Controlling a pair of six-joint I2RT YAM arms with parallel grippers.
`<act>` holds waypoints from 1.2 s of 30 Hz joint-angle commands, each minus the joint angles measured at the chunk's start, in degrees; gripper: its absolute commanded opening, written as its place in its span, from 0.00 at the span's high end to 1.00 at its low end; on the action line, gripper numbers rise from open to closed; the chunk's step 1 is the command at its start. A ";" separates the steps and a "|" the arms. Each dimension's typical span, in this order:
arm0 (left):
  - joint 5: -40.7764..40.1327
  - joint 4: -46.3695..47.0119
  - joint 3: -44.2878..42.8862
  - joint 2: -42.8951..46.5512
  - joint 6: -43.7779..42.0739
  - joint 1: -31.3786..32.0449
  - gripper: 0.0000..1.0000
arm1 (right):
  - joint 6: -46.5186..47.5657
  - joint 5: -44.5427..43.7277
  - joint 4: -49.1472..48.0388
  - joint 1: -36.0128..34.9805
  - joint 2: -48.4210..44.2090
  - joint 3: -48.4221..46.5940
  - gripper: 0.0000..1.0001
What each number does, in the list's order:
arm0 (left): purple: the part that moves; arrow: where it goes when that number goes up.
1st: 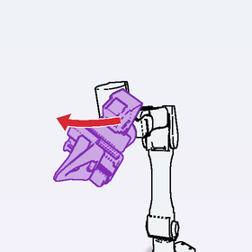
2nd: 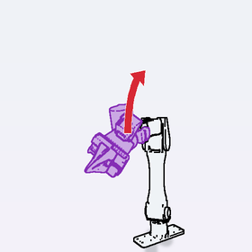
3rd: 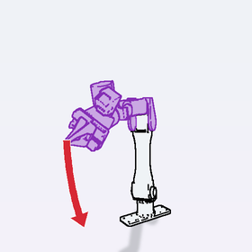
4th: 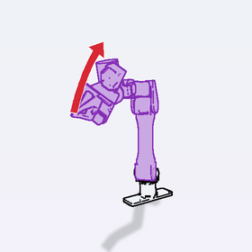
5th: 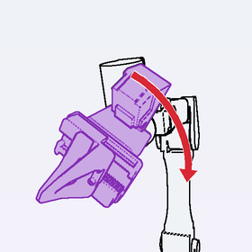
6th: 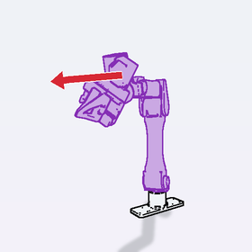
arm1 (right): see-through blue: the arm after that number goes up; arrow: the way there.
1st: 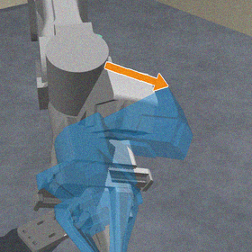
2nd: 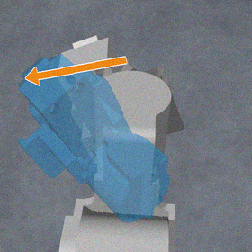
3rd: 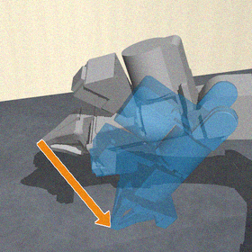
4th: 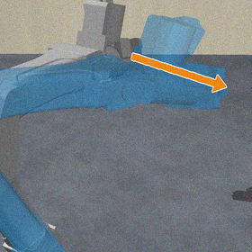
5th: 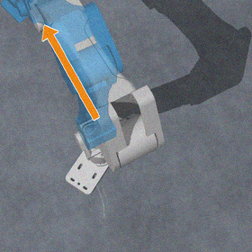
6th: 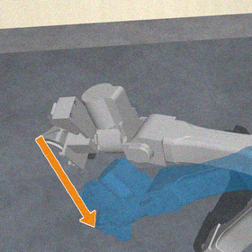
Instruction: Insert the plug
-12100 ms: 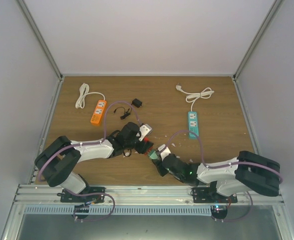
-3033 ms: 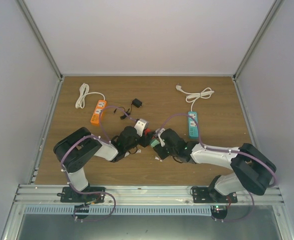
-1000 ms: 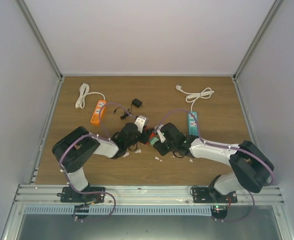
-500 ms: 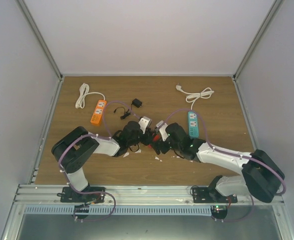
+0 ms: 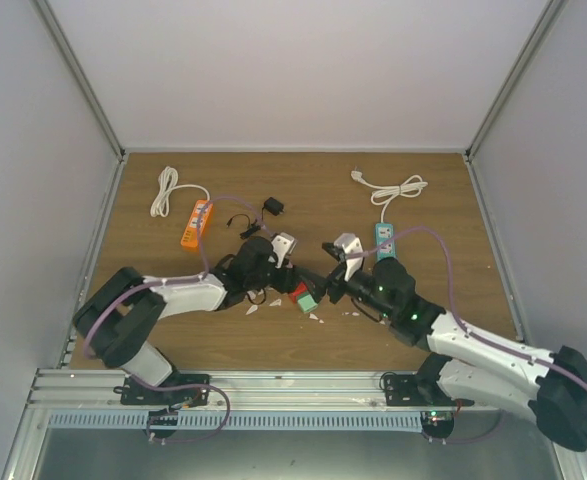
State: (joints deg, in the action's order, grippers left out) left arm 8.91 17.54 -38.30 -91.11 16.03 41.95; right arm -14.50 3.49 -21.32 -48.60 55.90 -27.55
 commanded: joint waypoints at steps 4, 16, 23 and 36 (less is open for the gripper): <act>-1.71 -7.95 -2.21 12.29 -0.99 -3.21 0.15 | -3.67 -3.07 -1.15 -0.27 -6.16 7.57 0.01; -3.87 -12.68 -3.01 20.07 1.32 -5.52 0.01 | -10.95 -12.02 14.56 25.90 12.80 -3.15 0.00; -3.99 -15.00 -0.54 25.60 1.73 -7.32 0.01 | -10.42 -14.85 13.06 33.82 26.01 -4.97 0.01; -2.51 -16.03 0.46 27.23 2.47 -7.83 0.01 | -10.31 -14.10 12.80 36.31 35.69 -9.83 0.07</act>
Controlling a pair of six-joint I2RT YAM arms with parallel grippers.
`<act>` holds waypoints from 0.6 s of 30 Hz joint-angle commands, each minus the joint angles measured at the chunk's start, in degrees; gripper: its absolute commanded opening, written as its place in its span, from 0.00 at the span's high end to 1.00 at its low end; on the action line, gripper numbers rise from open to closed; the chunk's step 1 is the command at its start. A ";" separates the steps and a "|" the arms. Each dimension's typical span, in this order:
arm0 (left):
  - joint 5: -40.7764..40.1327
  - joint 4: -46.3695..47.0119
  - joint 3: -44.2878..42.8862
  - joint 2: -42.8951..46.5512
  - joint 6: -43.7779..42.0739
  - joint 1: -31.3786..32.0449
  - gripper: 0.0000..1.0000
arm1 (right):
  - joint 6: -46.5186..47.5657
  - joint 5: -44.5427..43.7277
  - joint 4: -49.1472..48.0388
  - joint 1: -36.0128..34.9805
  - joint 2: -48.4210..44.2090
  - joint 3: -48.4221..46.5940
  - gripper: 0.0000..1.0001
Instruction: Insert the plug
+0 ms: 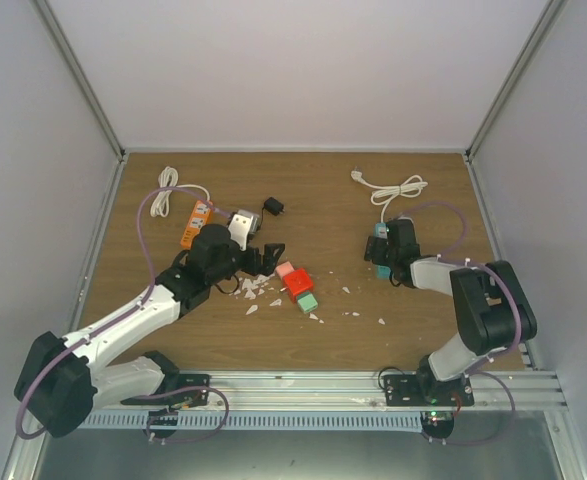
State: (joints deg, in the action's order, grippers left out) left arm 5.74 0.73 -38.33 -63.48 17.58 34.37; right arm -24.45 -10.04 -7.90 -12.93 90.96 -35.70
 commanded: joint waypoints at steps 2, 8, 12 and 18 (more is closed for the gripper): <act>0.83 0.69 0.52 -0.50 0.96 -0.20 0.01 | -0.25 -0.47 -0.24 0.68 1.43 -2.28 0.10; 0.48 0.00 0.45 -0.13 0.80 -0.27 0.01 | -0.03 -0.12 -0.35 0.67 1.55 -2.36 0.29; 0.53 -0.12 0.62 0.44 0.79 -0.26 0.01 | 0.47 0.51 0.00 0.57 2.41 -2.92 0.44; 0.51 -0.29 0.69 0.67 0.94 -0.25 0.01 | 0.80 -1.37 1.68 -1.64 4.36 -4.74 0.67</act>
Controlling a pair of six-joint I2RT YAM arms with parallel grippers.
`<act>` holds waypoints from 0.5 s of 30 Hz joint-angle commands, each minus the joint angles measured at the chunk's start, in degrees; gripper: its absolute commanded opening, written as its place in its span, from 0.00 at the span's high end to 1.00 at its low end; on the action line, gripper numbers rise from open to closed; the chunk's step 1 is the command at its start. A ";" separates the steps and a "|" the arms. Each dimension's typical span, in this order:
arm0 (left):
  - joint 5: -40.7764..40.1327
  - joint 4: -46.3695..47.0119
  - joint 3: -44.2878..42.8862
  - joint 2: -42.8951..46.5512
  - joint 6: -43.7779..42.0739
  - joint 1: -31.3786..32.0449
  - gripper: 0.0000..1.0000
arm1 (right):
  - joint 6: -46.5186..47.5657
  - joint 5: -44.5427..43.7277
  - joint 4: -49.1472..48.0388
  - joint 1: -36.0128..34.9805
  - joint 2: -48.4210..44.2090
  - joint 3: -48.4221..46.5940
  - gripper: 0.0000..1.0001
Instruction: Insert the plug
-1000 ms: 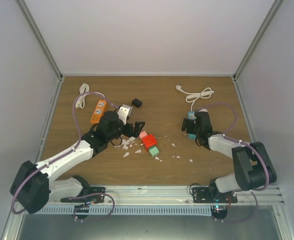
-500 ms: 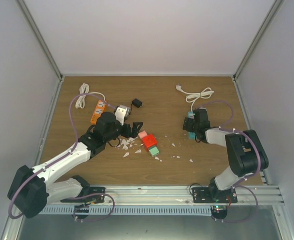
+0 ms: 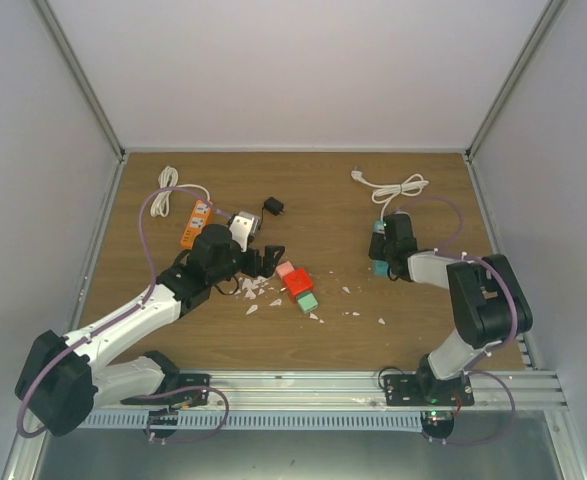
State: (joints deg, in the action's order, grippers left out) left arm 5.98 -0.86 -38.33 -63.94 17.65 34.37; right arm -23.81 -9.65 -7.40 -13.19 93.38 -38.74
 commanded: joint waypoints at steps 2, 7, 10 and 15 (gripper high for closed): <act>0.40 1.30 0.60 0.89 0.94 -0.26 0.01 | 0.23 -3.84 1.34 -3.09 1.74 -1.56 0.76; 0.51 1.30 0.54 0.43 1.14 -0.26 0.01 | 1.28 -8.66 1.68 -10.50 -1.90 -0.01 0.81; 0.46 0.09 0.44 0.53 1.29 -0.26 0.01 | 2.44 -9.69 2.34 -15.15 -4.70 0.51 0.81; 0.00 -1.01 0.45 1.59 1.42 -0.22 0.01 | 1.07 -10.82 3.97 -21.31 -9.02 2.36 0.81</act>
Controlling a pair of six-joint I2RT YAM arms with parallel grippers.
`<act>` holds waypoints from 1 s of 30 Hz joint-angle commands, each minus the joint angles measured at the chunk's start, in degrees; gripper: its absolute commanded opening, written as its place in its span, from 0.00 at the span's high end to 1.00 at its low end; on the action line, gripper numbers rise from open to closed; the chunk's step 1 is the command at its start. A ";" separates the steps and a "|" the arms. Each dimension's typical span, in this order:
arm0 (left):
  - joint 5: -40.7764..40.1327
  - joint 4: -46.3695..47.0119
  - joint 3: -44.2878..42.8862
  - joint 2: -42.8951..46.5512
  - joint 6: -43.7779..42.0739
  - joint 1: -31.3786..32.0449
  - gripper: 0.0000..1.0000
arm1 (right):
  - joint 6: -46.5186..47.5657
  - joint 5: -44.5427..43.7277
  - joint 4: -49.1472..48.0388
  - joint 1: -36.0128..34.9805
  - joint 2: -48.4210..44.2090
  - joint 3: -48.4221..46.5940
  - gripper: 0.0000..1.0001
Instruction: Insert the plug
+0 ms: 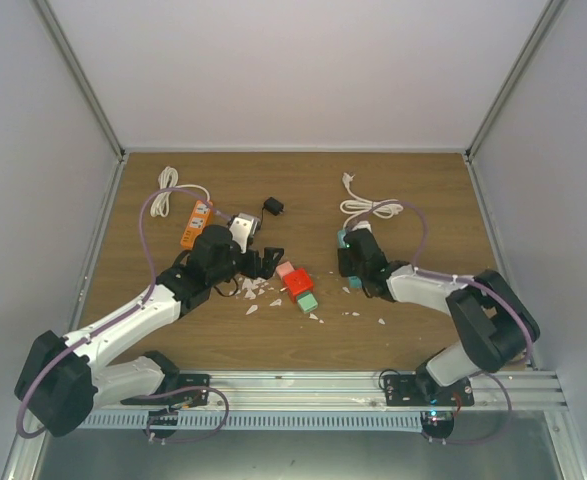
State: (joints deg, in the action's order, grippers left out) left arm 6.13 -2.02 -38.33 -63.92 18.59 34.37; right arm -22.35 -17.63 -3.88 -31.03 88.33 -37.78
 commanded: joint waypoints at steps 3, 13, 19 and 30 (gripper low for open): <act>-0.42 -0.42 0.68 2.51 0.78 -0.23 0.01 | -4.18 -2.89 0.90 -6.27 -6.14 3.22 0.81; -0.14 0.39 2.47 3.02 2.45 -0.09 0.01 | -11.80 -3.35 -2.59 -12.93 -7.20 8.19 0.74; -1.02 0.49 3.78 3.69 3.00 -0.10 0.01 | -11.24 -8.50 1.64 -16.51 -10.49 6.15 0.16; 3.68 4.18 6.52 2.14 6.19 -2.58 0.01 | -3.28 -0.93 3.38 -22.66 -18.26 2.79 0.07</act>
State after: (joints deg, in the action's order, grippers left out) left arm 7.27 -2.68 -33.54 -61.34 22.76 33.36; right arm -30.24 -24.34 0.84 -51.66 69.89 -33.76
